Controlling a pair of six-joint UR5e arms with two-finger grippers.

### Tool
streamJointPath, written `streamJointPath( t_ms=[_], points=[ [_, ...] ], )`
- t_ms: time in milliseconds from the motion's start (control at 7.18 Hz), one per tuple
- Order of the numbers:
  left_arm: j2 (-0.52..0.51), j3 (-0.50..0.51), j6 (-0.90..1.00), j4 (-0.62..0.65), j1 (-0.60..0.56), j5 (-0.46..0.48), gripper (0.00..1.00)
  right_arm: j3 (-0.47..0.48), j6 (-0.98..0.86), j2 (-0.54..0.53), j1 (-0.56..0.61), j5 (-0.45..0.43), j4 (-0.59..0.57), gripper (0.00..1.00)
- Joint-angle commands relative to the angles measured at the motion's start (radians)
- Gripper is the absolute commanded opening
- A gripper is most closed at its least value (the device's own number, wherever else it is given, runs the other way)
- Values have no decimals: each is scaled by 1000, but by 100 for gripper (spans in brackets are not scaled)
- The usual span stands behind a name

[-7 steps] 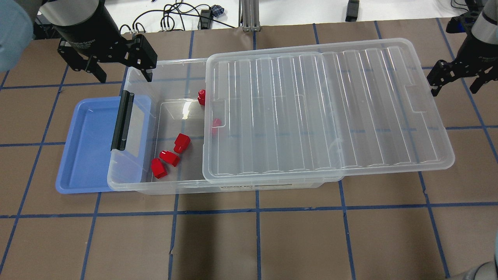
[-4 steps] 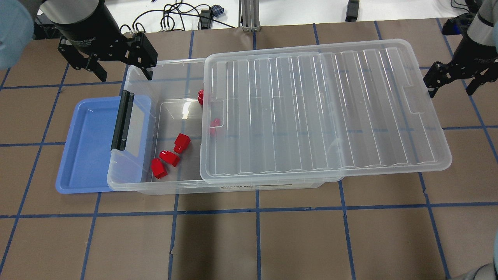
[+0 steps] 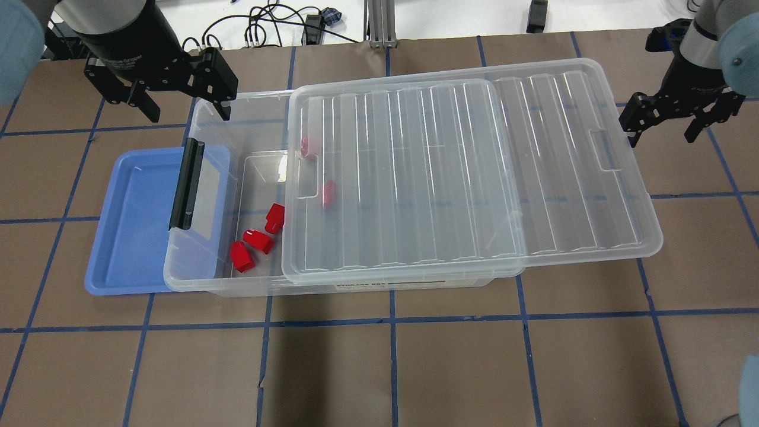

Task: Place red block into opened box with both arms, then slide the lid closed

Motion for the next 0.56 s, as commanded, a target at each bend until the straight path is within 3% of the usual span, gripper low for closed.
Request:
streamJointPath(
  t_ms=[0, 418],
  points=[
    [1, 2, 1, 0, 0, -1, 100, 0, 104, 1, 65, 2, -3, 100],
    [1, -6, 1, 2, 0, -3, 100, 0, 276, 9, 191, 4, -6, 100]
  ],
)
